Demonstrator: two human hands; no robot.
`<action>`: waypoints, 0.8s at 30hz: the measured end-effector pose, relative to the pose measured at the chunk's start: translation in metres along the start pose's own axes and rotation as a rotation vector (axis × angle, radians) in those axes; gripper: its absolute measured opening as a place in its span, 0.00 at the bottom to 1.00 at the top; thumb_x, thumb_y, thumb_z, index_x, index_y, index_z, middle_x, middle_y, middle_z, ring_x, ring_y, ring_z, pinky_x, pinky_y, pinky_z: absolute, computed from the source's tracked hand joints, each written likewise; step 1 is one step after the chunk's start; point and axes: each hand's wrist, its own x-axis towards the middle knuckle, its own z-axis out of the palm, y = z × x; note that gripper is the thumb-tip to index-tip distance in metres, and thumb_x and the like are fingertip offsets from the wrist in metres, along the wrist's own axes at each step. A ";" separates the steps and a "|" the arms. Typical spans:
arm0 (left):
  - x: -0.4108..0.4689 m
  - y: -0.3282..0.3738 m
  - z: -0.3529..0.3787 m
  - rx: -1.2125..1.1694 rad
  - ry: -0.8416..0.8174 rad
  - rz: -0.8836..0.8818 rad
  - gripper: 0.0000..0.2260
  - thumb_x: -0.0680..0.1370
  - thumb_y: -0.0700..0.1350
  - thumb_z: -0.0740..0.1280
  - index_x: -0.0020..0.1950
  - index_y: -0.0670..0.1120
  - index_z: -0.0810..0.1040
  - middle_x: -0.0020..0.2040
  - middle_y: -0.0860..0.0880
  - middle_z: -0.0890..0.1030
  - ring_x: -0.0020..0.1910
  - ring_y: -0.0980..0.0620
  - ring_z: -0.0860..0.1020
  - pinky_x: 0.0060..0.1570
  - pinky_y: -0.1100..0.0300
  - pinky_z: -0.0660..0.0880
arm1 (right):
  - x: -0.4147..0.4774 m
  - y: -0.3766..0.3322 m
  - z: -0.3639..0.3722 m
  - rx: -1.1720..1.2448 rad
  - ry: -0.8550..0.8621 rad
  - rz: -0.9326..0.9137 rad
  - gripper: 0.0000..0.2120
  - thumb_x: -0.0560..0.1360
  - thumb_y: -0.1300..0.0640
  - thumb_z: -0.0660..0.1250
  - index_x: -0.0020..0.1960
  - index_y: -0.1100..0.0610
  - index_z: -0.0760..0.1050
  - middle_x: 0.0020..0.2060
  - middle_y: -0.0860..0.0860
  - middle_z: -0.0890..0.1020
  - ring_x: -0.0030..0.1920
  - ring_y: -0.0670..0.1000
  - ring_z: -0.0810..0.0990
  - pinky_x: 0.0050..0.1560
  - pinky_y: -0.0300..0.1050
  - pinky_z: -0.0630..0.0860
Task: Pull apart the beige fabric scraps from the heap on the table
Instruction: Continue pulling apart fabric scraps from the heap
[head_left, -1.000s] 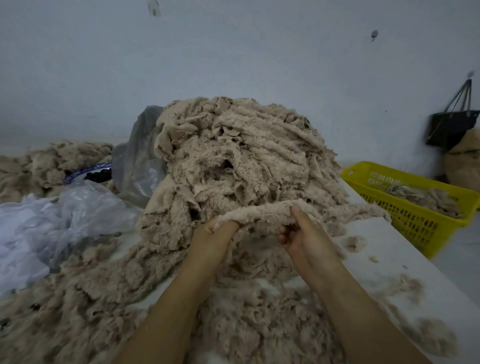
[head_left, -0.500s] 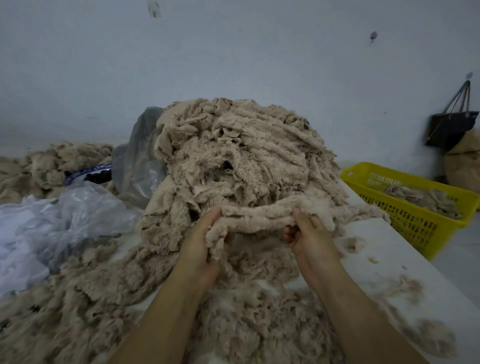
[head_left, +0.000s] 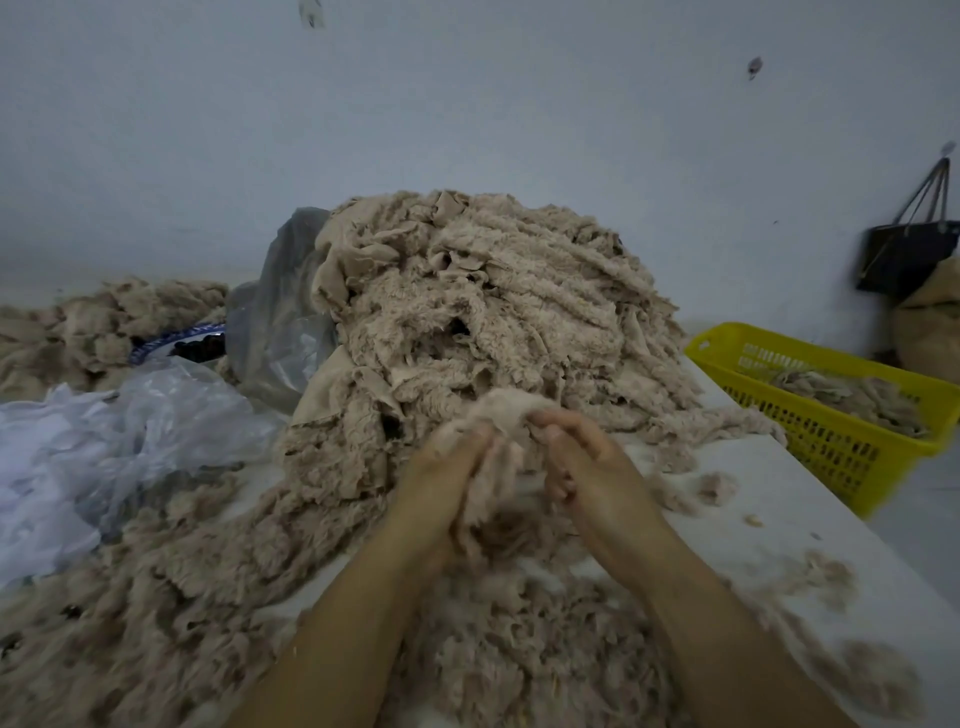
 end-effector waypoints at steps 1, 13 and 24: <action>0.002 0.004 -0.005 -0.102 0.054 -0.013 0.10 0.81 0.49 0.65 0.47 0.50 0.85 0.43 0.47 0.86 0.37 0.51 0.83 0.34 0.61 0.78 | 0.003 -0.001 -0.006 0.059 0.021 -0.020 0.14 0.83 0.54 0.60 0.50 0.42 0.83 0.28 0.45 0.69 0.28 0.44 0.65 0.31 0.38 0.66; -0.002 -0.010 0.010 0.064 0.047 0.045 0.20 0.73 0.59 0.69 0.58 0.47 0.81 0.53 0.46 0.86 0.54 0.45 0.84 0.58 0.45 0.78 | -0.006 0.006 0.016 -0.405 -0.015 -0.112 0.15 0.81 0.42 0.58 0.37 0.44 0.71 0.27 0.39 0.72 0.29 0.38 0.72 0.33 0.30 0.67; -0.001 0.009 -0.005 -0.361 0.119 -0.158 0.13 0.82 0.51 0.63 0.61 0.47 0.81 0.47 0.46 0.87 0.47 0.46 0.85 0.42 0.47 0.83 | -0.007 -0.004 0.001 -0.172 0.274 0.022 0.18 0.80 0.50 0.62 0.36 0.59 0.65 0.27 0.48 0.65 0.27 0.48 0.61 0.27 0.39 0.62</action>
